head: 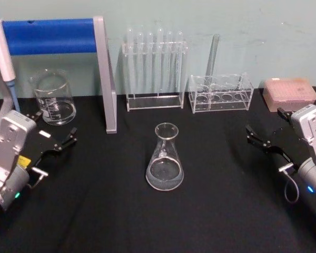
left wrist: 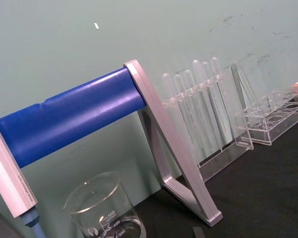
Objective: Grasp the erlenmeyer flask with one hand, shake it three times, then place it back.
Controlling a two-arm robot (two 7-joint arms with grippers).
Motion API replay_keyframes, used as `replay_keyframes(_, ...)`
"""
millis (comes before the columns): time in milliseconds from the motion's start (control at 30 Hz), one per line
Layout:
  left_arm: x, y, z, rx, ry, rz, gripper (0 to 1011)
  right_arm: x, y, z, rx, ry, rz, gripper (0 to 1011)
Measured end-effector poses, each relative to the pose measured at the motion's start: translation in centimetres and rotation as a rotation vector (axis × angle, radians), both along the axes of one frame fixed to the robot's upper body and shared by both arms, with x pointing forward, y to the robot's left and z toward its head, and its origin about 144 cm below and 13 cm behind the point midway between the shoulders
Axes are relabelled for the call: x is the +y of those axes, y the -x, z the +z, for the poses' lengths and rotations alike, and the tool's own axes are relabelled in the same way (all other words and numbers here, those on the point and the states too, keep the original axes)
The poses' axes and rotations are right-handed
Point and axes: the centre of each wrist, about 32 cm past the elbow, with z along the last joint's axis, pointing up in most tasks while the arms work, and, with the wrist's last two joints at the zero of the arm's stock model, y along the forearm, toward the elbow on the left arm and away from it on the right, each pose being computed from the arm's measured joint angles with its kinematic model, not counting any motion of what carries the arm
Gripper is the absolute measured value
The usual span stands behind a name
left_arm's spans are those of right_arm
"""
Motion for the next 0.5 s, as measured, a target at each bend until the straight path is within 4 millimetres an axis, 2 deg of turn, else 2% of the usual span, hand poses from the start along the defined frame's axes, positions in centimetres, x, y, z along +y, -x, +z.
replay_keyframes(500, 0.00, 0.00, 0.00, 0.000, 0.000, 0.000, 1001, 0.00, 0.00, 0.00, 0.000, 0.000, 0.000, 1000)
